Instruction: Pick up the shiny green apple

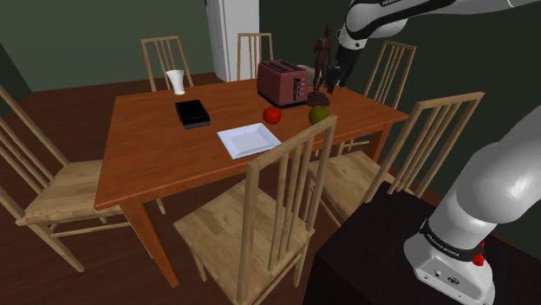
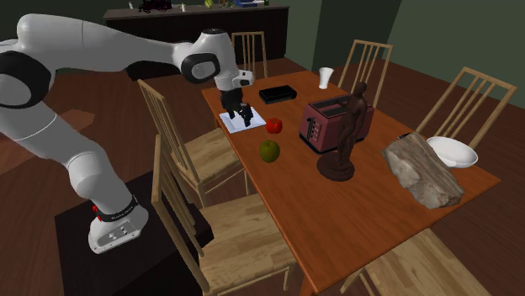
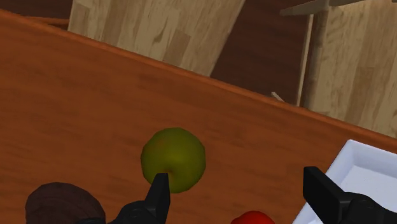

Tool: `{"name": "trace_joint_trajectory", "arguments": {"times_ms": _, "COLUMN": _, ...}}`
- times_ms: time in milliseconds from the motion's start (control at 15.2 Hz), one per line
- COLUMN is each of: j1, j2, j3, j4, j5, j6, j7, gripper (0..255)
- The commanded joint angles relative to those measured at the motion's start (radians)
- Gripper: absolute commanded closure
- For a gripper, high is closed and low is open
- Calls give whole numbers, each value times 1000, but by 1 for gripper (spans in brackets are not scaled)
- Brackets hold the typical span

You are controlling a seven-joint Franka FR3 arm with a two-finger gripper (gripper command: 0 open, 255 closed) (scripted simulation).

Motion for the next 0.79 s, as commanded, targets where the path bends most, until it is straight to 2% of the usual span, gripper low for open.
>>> {"name": "trace_joint_trajectory", "arguments": {"times_ms": 0, "j1": -4, "j2": 82, "j3": -25, "j4": 48, "j5": 26, "j6": 29, "j7": -45, "gripper": 0}}
{"name": "trace_joint_trajectory", "arguments": {"times_ms": 528, "j1": -46, "j2": 397, "j3": -67, "j4": 282, "j5": 158, "j6": 75, "j7": -197, "gripper": 0}}
{"name": "trace_joint_trajectory", "arguments": {"times_ms": 726, "j1": -48, "j2": 410, "j3": -64, "j4": 257, "j5": 164, "j6": 112, "j7": -202, "gripper": 0}}
